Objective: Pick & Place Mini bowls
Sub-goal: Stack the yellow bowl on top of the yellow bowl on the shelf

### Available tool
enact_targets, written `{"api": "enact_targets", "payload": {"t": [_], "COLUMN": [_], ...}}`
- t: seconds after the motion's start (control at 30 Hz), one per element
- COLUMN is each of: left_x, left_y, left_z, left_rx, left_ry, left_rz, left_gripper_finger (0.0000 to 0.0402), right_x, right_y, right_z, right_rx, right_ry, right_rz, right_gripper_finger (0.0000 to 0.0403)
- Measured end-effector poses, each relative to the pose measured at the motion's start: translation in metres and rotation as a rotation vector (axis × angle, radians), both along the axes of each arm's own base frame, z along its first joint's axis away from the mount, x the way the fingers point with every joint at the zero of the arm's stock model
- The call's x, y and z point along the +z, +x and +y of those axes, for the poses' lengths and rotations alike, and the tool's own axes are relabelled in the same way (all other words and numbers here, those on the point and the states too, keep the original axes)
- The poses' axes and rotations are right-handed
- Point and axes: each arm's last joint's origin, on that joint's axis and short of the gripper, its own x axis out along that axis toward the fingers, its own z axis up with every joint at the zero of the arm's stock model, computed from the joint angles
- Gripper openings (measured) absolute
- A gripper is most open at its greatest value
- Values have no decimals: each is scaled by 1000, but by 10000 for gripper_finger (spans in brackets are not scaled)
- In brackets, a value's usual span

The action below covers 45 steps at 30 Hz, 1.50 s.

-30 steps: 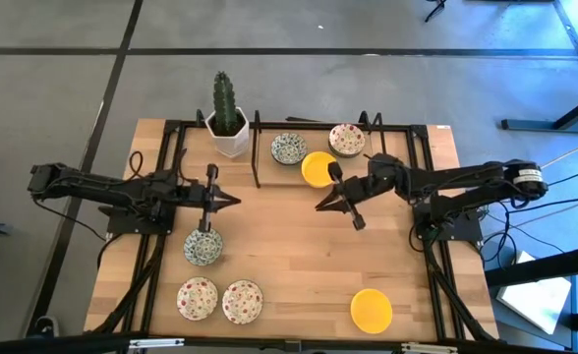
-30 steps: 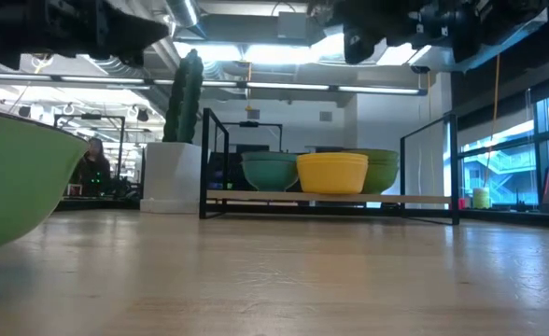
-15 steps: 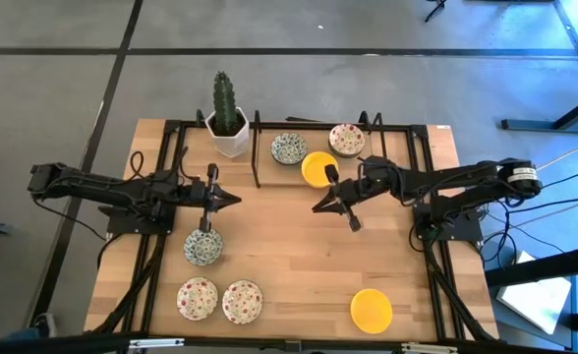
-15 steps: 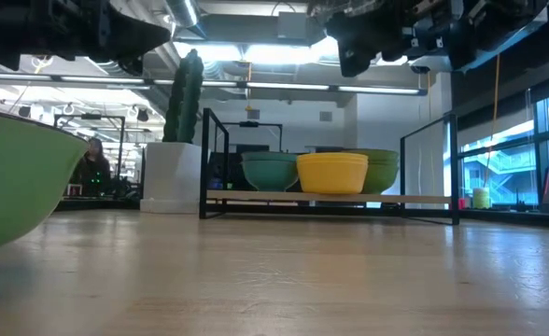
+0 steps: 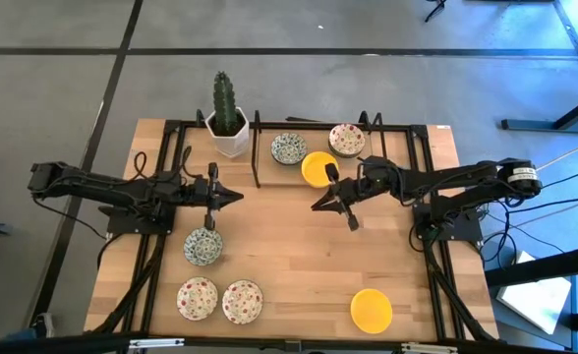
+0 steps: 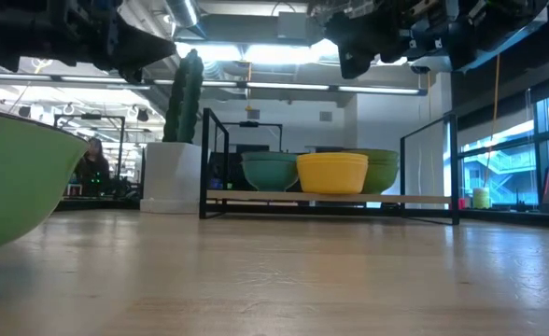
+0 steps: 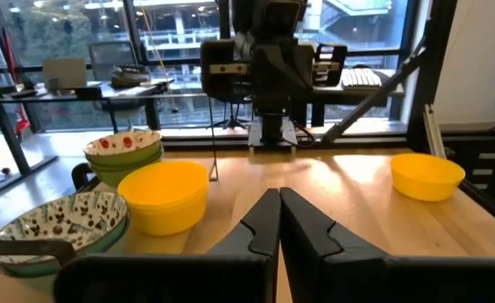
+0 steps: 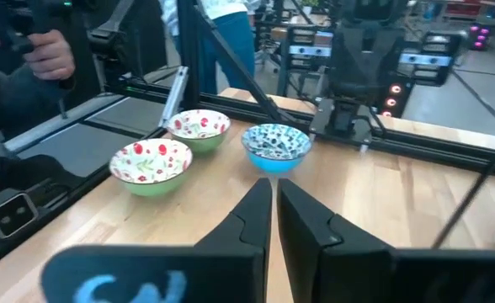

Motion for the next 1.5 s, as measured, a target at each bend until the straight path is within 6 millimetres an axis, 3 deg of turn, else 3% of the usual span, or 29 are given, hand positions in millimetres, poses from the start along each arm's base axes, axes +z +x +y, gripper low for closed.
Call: {"api": "enact_targets", "payload": {"t": [0.3,0.43,0.6,0.77,0.9,1.17,1.5], "left_x": [-10,-13,-11,-12,-12,-10,-15], "left_y": [8,10,11,11,11,11,14], "left_z": [0,0,0,0,0,0,-6], "left_rx": [0,3,20,21,22,25,28], "left_ry": [6,12,12,14,-8,-111,-155], "left_rz": [71,86,68,71,70,43,76], "left_gripper_finger": [3,2,8,4,5,3,5], "right_x": [-2,4,21,47,56,43,25], "right_y": [1,5,0,-12,-22,-40,-46], "right_z": [-1,2,21,43,55,65,64], "right_rx": [-40,-115,-312,-312,-310,-425,-557], "right_ry": [97,131,24,44,75,93,-15], "right_rz": [53,233,544,722,833,1025,1028], "right_gripper_finger": [11,6,4,11,12,13,13]}}
